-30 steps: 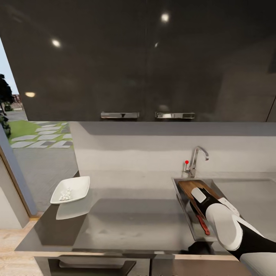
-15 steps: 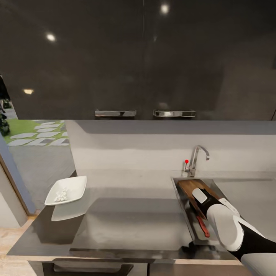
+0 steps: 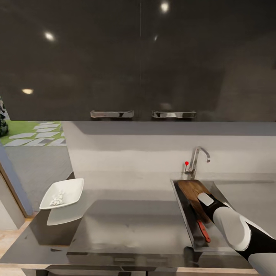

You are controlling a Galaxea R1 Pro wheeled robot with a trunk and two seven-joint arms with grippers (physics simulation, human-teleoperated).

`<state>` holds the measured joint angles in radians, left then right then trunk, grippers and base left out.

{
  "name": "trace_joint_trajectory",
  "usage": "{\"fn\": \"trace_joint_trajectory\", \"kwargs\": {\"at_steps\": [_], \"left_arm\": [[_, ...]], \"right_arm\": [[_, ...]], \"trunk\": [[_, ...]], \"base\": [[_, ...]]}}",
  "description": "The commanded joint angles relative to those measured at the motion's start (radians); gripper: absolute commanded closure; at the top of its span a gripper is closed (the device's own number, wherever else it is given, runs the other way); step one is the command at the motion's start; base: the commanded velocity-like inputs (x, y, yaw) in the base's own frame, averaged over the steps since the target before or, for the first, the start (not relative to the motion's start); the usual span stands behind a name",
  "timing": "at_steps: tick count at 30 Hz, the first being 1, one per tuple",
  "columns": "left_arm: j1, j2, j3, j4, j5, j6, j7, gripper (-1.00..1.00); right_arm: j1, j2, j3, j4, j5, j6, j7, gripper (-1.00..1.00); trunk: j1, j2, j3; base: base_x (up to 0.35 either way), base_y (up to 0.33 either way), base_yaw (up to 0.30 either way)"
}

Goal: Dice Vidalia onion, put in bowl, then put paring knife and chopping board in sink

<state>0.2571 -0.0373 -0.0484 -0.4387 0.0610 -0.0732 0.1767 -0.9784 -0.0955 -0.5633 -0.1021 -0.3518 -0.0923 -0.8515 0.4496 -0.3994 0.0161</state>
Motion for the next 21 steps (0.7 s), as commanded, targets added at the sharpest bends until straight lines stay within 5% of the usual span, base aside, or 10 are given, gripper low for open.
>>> {"fn": "trace_joint_trajectory", "kwargs": {"at_steps": [1,6,21], "left_arm": [[0.001,0.0,-0.005,-0.001,0.006,-0.002,0.006,-1.0],[0.001,0.0,-0.005,-0.001,0.006,-0.002,0.006,-1.0],[0.001,0.0,-0.005,0.0,0.006,-0.002,0.006,-1.0]], "right_arm": [[0.0,-0.001,0.006,0.009,-0.009,-0.022,-0.001,1.0],[0.001,-0.006,0.006,0.054,-0.009,-0.114,-0.006,1.0],[0.029,-0.024,0.006,0.061,-0.008,-0.15,-0.063,1.0]], "trunk": [[0.0,-0.001,0.0],[0.0,-0.001,0.0],[0.0,-0.001,0.0]], "base": [[0.003,0.0,0.0],[0.001,0.0,0.0],[0.0,0.0,0.0]]}}
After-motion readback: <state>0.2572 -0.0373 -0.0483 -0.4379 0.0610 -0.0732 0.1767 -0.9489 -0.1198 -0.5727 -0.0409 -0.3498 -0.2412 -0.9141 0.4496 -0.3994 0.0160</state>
